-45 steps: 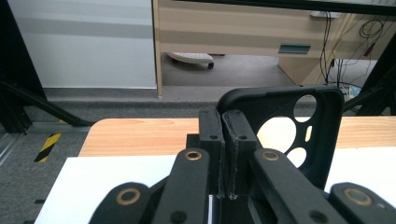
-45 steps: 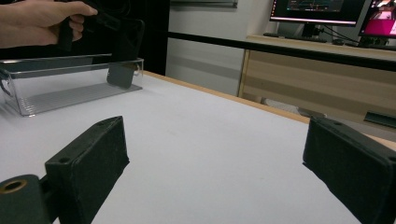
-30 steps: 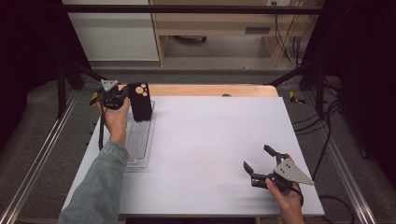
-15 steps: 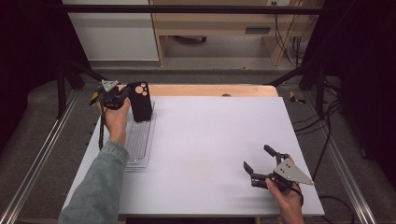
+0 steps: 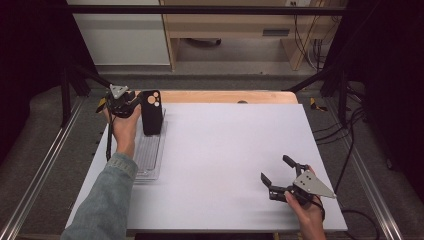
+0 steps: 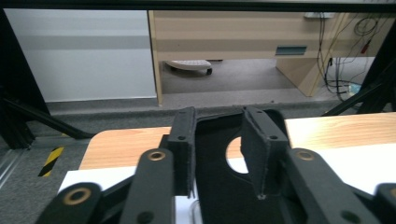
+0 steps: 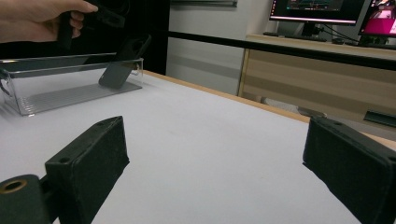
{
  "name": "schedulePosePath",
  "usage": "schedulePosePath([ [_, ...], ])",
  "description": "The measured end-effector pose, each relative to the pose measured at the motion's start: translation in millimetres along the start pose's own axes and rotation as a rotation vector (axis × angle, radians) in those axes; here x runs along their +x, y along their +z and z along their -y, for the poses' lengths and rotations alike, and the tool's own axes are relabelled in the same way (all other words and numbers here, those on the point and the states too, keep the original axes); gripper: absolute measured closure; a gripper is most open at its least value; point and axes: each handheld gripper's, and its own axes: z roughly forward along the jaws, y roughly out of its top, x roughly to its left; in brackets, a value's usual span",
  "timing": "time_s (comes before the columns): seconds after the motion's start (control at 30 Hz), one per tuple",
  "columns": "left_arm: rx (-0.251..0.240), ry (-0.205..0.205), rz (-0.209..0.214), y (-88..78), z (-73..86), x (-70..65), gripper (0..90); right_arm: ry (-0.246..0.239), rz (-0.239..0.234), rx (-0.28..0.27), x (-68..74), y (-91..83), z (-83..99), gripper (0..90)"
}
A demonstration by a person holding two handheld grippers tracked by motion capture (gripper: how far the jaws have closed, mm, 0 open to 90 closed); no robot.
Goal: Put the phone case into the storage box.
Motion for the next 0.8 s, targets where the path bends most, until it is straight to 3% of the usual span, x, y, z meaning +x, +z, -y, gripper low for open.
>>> schedulePosePath([
  [0.1, -0.012, 0.018, 0.001, -6.9, -4.2, -4.1, 60.8, 0.001, 0.000, -0.001, 0.4, -0.1, -0.2, 6.7],
  [0.3, -0.033, 0.011, 0.023, -21.8, -11.9, -9.8, 51.8, 0.000, -0.001, -0.003, 0.4, -0.5, -0.9, 6.7],
  [0.8, -0.074, 0.017, 0.056, -46.5, -18.9, -22.7, 40.6, -0.003, -0.004, -0.002, 1.5, -0.1, -1.2, 6.6],
])
